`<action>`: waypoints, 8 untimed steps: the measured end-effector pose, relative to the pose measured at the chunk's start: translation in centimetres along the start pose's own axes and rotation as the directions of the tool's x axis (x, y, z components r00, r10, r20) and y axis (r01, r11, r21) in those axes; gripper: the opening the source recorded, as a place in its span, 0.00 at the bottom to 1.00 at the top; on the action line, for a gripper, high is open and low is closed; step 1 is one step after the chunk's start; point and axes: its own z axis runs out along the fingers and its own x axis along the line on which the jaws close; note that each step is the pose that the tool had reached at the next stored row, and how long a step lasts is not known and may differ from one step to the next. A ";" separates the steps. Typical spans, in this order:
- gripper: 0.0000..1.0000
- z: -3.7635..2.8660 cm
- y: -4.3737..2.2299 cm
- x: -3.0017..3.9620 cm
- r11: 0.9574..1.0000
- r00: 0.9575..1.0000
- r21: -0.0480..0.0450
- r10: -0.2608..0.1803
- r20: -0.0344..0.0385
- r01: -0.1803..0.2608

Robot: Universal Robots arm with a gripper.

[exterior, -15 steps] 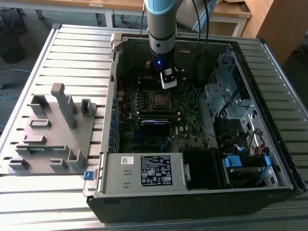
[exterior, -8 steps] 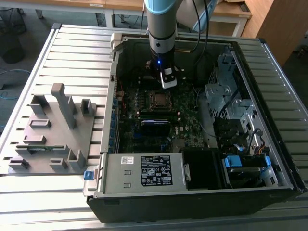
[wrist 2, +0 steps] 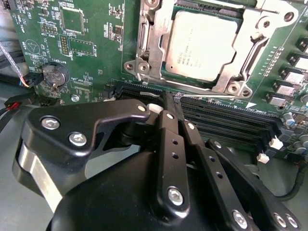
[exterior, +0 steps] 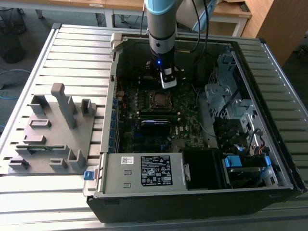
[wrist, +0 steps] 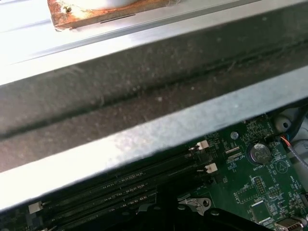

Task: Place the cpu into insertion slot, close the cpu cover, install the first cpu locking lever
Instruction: 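Close the cpu cover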

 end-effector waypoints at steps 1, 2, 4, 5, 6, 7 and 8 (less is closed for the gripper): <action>0.10 0.00 0.00 0.00 1.000 1.000 0.000 0.000 0.000 0.000; 0.10 0.00 0.00 0.00 1.000 1.000 0.000 0.000 0.000 0.000; 0.10 0.01 0.00 0.00 1.000 1.000 0.000 0.000 0.000 0.000; 0.10 0.01 0.00 0.00 1.000 1.000 0.000 0.000 0.000 0.000; 0.10 0.01 0.00 0.00 1.000 1.000 0.001 0.000 0.000 0.000; 0.10 0.04 0.00 0.01 1.000 1.000 0.001 0.000 0.000 0.000; 0.10 0.04 0.00 0.01 1.000 1.000 0.001 0.000 0.000 0.000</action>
